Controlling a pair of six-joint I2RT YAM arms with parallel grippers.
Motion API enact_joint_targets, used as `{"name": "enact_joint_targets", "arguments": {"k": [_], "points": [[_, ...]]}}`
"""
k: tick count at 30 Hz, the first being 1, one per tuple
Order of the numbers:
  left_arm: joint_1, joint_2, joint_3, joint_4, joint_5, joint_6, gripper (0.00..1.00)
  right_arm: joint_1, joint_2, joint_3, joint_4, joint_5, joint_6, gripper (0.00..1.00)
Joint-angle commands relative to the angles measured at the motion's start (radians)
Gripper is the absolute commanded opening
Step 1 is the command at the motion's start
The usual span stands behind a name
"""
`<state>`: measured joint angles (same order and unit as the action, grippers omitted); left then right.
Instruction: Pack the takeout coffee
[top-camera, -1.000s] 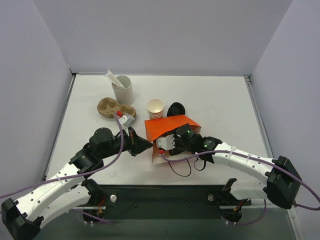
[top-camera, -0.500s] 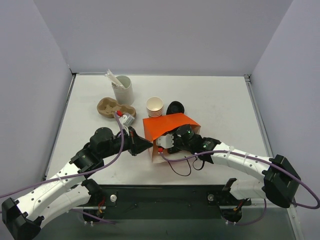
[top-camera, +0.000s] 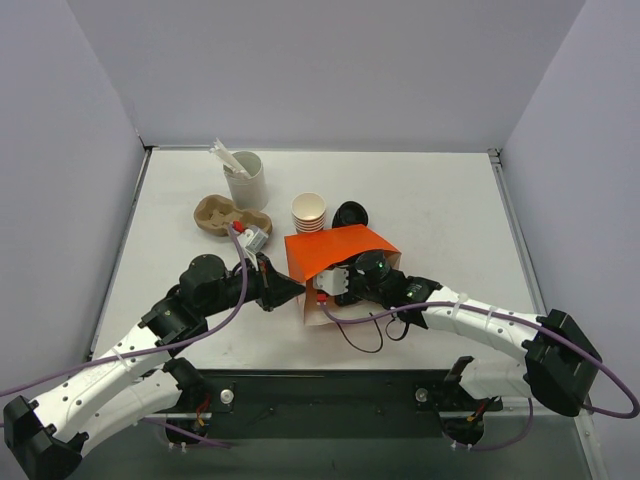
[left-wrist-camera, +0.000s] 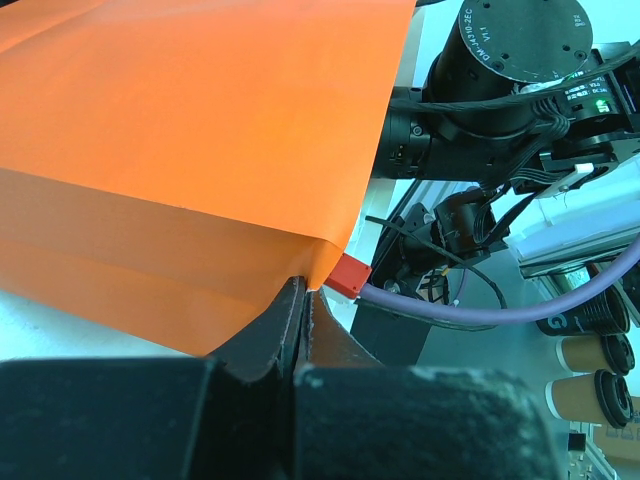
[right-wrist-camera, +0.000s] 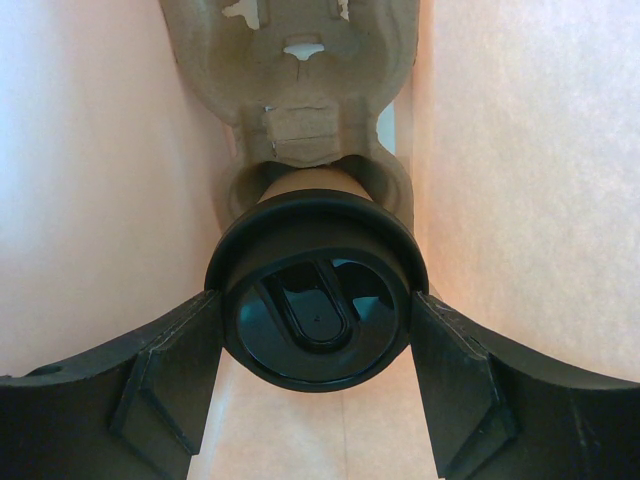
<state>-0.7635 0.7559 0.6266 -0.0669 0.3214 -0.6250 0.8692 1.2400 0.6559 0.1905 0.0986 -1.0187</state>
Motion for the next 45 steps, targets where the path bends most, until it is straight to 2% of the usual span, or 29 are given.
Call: {"name": "enact_joint_targets", "arguments": {"k": [1,3,6,8,10,17,20,45], "points": [[0.004,0.000,0.035,0.018,0.028,-0.008,0.00,-0.016,0.015,0.028,-0.059,-0.034,0.039,0.66],[0.006,0.003,0.039,0.016,0.028,-0.005,0.00,-0.018,0.022,0.043,-0.086,-0.037,0.040,0.65],[0.007,0.011,0.044,0.018,0.030,-0.002,0.00,-0.024,0.039,0.073,-0.123,-0.051,0.042,0.57],[0.009,0.010,0.044,0.016,0.030,-0.005,0.00,-0.025,0.053,0.090,-0.146,-0.057,0.052,0.57],[0.009,0.008,0.044,0.016,0.028,-0.008,0.00,-0.027,0.055,0.096,-0.157,-0.060,0.058,0.58],[0.012,0.008,0.064,0.003,0.021,-0.016,0.00,-0.029,0.044,0.120,-0.181,-0.062,0.065,0.75],[0.013,0.008,0.071,-0.007,0.011,-0.024,0.00,-0.029,0.029,0.140,-0.230,-0.072,0.069,0.79],[0.013,0.008,0.093,-0.022,0.015,-0.035,0.00,-0.009,-0.065,0.252,-0.500,-0.091,0.104,0.83]]}}
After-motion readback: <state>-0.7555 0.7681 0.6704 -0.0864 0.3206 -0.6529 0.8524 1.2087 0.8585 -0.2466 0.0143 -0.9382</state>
